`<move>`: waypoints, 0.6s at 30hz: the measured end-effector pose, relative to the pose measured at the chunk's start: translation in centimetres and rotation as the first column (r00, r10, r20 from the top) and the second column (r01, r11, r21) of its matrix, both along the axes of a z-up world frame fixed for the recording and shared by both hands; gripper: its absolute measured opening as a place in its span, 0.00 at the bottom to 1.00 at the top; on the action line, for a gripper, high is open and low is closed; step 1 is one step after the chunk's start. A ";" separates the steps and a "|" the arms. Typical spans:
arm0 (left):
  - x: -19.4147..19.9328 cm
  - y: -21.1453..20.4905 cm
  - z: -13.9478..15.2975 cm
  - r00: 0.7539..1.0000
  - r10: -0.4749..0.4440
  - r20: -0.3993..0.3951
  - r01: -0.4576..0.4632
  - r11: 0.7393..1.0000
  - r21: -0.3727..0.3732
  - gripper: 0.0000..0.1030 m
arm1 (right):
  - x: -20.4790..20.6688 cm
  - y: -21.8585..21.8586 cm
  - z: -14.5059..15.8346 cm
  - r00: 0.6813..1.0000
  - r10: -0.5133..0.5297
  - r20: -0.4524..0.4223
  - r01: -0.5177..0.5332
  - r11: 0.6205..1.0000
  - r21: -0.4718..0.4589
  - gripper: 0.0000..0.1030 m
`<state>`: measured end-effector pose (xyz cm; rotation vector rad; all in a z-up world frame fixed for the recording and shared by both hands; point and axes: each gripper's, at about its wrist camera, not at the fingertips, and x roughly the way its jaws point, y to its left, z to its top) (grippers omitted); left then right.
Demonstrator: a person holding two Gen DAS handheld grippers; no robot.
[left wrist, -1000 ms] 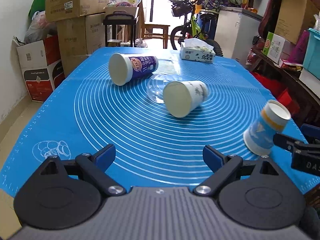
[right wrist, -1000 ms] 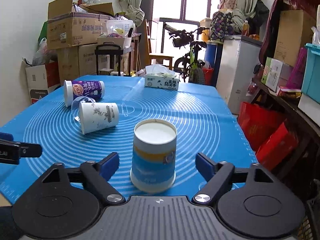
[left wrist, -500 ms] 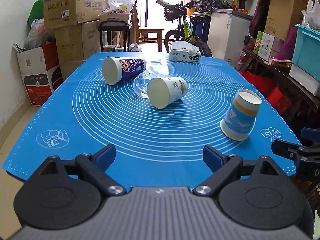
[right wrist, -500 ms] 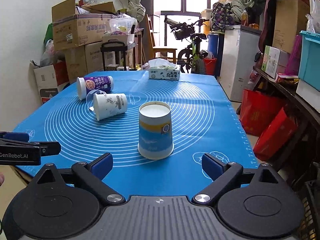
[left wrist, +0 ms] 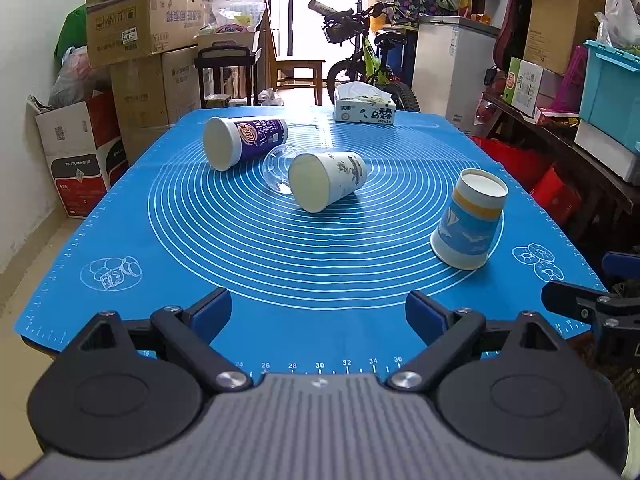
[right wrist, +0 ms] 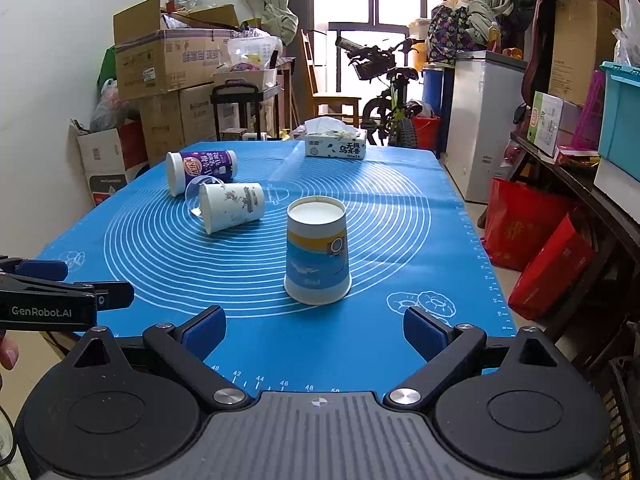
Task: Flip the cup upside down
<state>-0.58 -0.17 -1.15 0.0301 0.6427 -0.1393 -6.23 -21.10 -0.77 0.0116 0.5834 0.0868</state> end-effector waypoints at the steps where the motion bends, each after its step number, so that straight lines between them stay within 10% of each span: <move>1: -0.1 0.0 0.0 1.000 0.002 -0.001 -0.002 1.000 0.000 0.90 | -0.1 0.0 0.0 1.000 0.001 0.000 -0.001 1.000 0.001 0.94; 18: -0.2 -0.3 -0.4 1.000 -0.005 -0.013 0.005 1.000 0.015 0.90 | -0.3 0.0 0.3 1.000 0.006 0.001 -0.006 1.000 0.013 0.95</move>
